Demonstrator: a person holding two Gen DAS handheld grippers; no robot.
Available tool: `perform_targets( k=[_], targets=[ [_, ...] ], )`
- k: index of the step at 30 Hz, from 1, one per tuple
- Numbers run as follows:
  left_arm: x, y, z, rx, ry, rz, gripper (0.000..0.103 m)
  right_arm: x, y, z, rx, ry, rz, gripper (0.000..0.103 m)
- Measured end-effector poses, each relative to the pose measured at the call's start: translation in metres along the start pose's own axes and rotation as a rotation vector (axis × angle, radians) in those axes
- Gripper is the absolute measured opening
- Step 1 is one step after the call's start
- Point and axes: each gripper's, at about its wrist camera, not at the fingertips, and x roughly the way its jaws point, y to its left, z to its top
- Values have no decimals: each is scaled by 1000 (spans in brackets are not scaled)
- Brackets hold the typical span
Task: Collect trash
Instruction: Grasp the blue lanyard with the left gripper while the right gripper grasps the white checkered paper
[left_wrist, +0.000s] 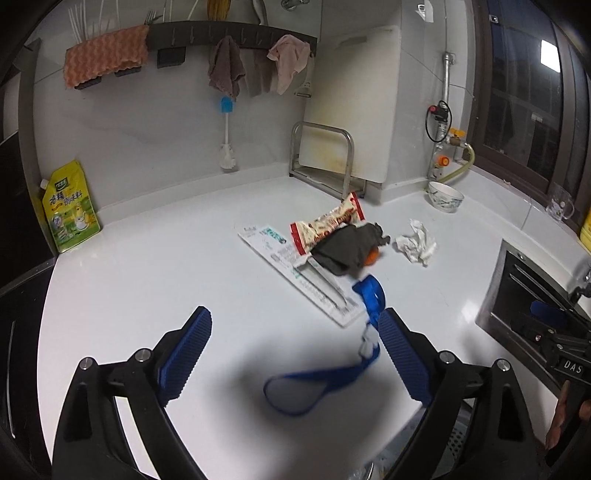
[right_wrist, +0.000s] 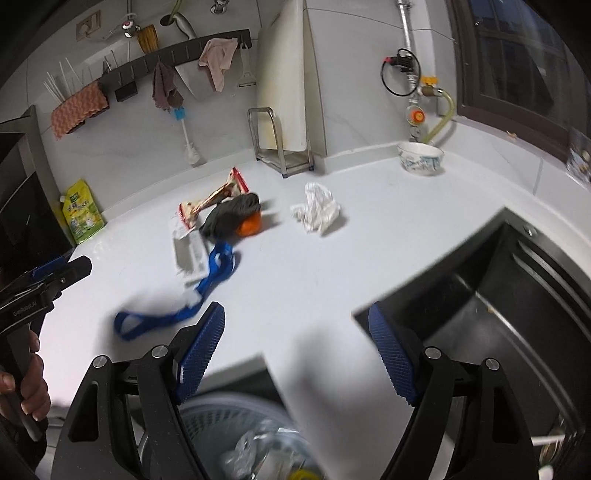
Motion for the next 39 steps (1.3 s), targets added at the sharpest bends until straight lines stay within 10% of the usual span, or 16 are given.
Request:
perform_targets(
  k=[13,39],
  targets=[
    [74,5,24,13,67,10,93,85,-16,57,-36,31,-5,82],
    [86,-43,-35,-15,195,-17,93,213,-36,101,-65,172,-25,81]
  ],
)
